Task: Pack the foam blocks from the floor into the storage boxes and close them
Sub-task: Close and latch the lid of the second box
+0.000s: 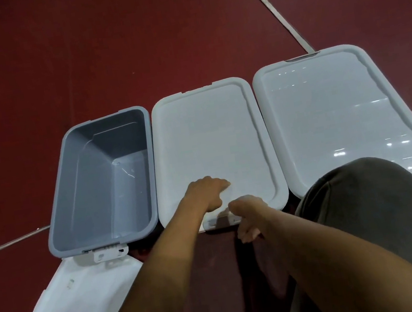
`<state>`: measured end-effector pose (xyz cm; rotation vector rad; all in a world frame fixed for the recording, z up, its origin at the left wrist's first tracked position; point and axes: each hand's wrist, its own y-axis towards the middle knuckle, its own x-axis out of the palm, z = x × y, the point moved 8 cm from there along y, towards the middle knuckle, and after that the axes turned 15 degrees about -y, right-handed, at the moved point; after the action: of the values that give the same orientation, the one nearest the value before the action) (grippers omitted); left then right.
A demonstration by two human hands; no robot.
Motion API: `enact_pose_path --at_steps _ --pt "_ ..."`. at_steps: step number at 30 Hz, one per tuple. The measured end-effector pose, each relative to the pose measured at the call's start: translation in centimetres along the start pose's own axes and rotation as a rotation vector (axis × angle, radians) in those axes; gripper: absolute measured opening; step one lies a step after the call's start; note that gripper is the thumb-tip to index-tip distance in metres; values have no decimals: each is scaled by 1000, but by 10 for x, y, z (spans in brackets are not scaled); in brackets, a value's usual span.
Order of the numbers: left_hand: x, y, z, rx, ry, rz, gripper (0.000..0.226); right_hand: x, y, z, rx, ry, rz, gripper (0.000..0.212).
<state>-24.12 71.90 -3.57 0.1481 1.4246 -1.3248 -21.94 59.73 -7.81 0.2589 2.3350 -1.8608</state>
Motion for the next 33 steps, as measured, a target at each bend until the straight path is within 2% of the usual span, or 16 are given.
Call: enact_pose_path --at_steps 1,2,3,5,7,10,13,18,22,26,30,33 --pt "-10 7 -7 -27 17 42 62 -29 -2 -7 -15 -328 210 19" --pt "-16 15 -13 -48 8 89 59 -54 -5 -26 -105 -536 403 13" --pt "-23 19 -15 -57 -20 126 56 -71 -13 -48 -227 -597 547 10" --pt "-34 33 -16 -59 -104 197 55 -96 -22 -80 -381 -606 711 8" --pt "-38 50 -21 -69 -197 232 58 -110 -19 -106 -448 -655 817 20" --pt "-36 81 -33 -85 -175 254 66 -109 16 -129 -411 -799 752 57" --pt "-35 108 -50 -122 -196 288 71 -111 55 -146 -453 -1022 706 72" --pt "-52 158 -74 -95 -167 404 66 -150 103 -170 -533 -1129 756 69" --pt "-76 191 -81 -55 -128 565 61 -162 121 -190 -524 -1093 860 69" --pt "-92 221 -94 -180 -123 707 67 -153 135 -209 -441 -1000 967 87" --pt "-86 230 -100 -201 -108 738 72 -164 134 -237 -751 -1084 1013 75" --pt "-84 230 -98 -194 -133 748 74 -190 137 -264 -741 -1022 1100 68"
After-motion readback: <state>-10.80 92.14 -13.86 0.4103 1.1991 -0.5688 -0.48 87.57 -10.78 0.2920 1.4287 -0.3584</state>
